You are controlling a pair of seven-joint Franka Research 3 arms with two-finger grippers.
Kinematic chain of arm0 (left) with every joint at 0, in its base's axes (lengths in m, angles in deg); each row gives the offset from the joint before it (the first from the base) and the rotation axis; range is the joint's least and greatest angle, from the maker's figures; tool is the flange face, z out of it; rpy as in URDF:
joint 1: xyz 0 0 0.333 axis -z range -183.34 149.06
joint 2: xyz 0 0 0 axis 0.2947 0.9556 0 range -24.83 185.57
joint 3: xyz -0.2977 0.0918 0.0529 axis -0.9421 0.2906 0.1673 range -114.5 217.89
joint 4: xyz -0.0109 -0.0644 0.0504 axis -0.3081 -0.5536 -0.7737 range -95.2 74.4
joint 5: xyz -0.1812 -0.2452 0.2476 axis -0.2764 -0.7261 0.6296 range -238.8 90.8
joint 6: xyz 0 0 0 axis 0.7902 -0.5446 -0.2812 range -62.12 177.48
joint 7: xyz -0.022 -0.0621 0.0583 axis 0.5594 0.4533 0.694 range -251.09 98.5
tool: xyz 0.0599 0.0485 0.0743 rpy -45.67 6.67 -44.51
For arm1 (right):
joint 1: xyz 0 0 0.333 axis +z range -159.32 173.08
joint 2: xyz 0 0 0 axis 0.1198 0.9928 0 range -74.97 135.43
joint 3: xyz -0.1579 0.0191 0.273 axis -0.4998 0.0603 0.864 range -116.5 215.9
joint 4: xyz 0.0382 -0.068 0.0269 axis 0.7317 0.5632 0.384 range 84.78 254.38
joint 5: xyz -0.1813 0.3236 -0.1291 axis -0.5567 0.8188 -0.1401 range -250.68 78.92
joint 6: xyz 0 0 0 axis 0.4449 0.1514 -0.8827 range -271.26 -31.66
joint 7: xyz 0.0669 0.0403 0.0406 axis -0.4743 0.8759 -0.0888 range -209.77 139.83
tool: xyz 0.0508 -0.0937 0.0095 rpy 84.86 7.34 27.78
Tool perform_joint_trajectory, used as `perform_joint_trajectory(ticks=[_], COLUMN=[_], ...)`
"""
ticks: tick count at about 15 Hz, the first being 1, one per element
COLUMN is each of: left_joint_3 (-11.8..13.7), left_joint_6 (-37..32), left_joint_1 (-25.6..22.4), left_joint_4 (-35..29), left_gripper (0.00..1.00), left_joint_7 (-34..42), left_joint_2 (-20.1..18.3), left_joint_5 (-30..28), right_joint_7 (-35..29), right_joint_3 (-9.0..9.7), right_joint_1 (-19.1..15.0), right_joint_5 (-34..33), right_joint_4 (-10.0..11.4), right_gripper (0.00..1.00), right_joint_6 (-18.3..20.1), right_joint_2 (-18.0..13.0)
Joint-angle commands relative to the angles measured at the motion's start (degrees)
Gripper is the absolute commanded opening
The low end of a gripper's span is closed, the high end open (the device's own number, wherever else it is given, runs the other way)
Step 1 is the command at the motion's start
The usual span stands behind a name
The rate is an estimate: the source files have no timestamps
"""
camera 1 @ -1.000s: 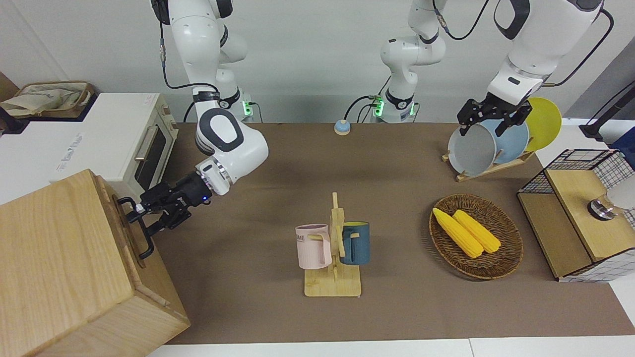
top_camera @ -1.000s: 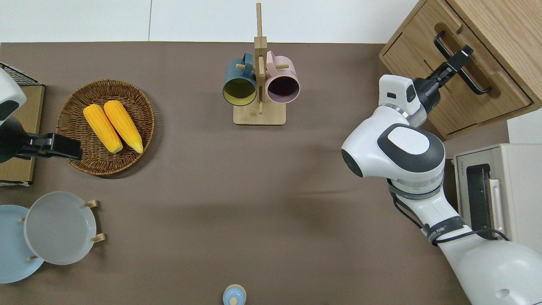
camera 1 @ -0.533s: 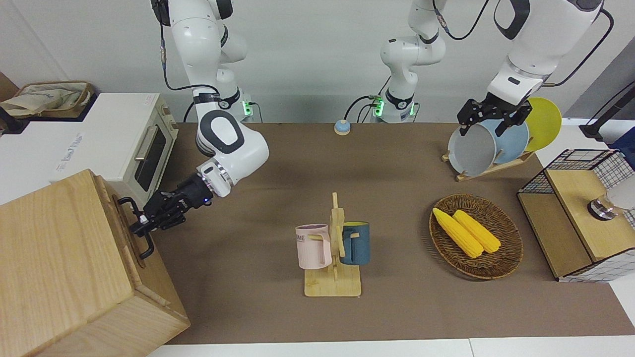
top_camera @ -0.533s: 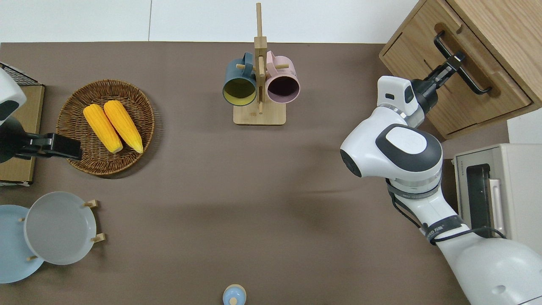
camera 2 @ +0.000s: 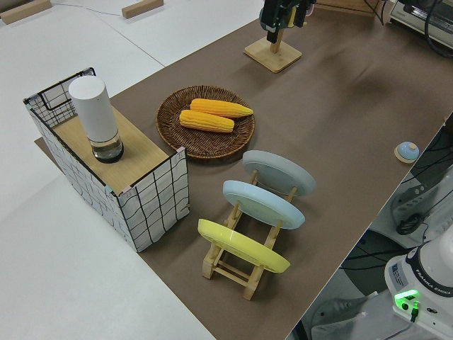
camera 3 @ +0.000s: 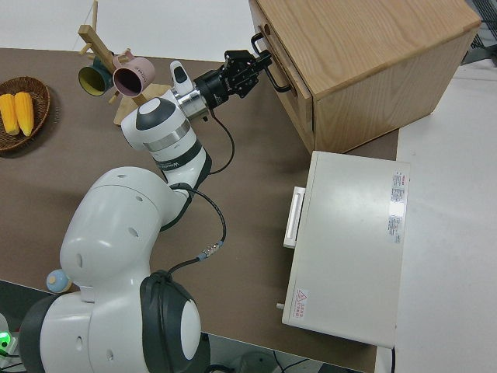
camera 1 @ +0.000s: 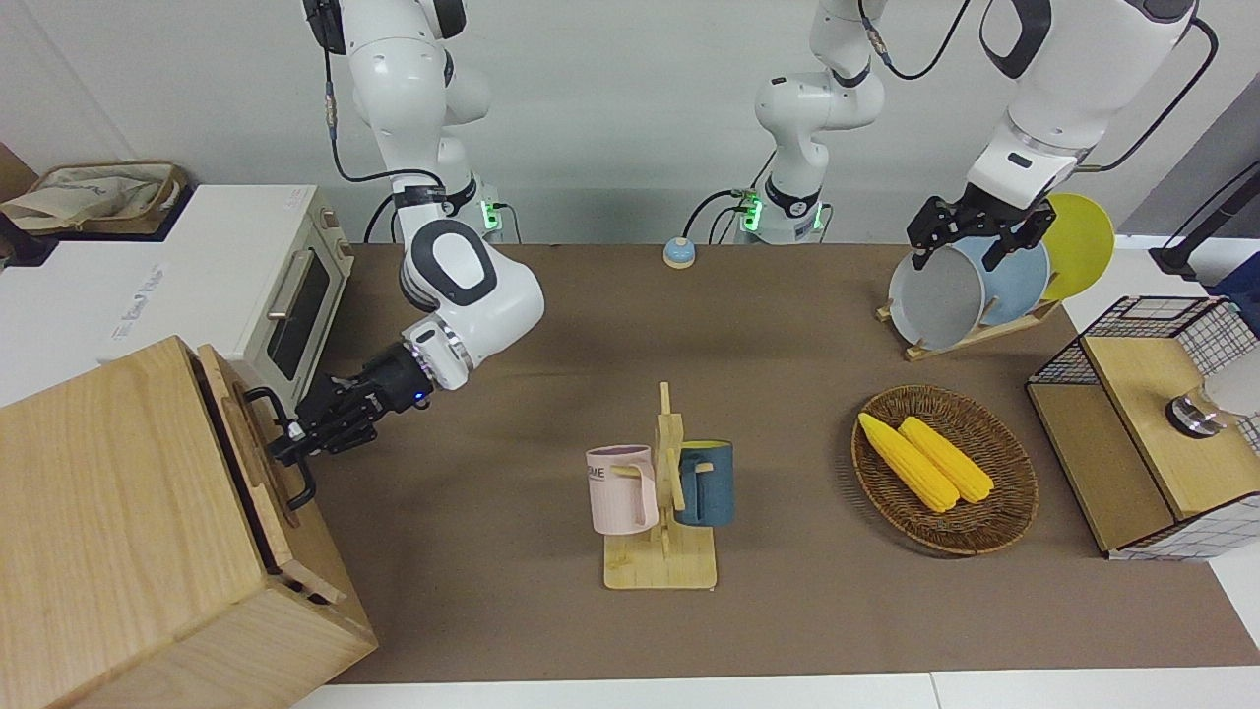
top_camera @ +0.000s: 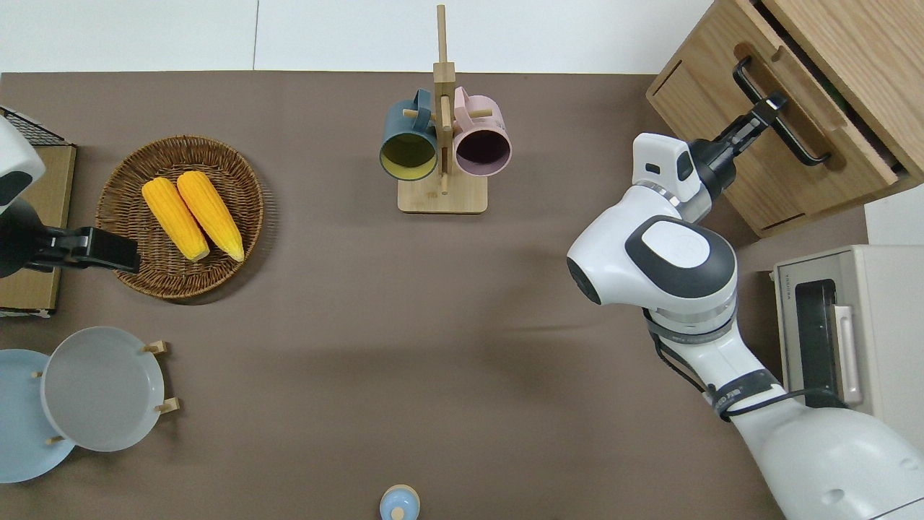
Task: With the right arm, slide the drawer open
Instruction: 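Pull the handle toward the robot with the right gripper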
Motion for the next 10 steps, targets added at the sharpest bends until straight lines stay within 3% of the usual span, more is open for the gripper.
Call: perform_joint_trajectory(ticks=[1, 10], left_joint_3=[0.02, 0.02], left_joint_6=[-1.03, -1.03], left_joint_1=[0.39, 0.39], left_joint_4=[0.58, 0.49], left_gripper=[0.99, 0.99], left_joint_7=[-0.60, -0.60], left_joint_2=[-0.25, -0.16], left_joint_5=[1.02, 1.02], right_joint_7=[0.95, 1.39], right_joint_3=[0.38, 0.38], right_joint_1=[3.84, 10.87], right_joint_5=[2.11, 9.23], right_joint_4=[-1.18, -1.18], right_gripper=[0.000, 0.000], right_joint_6=[3.98, 12.76], right_joint_2=[0.07, 0.07])
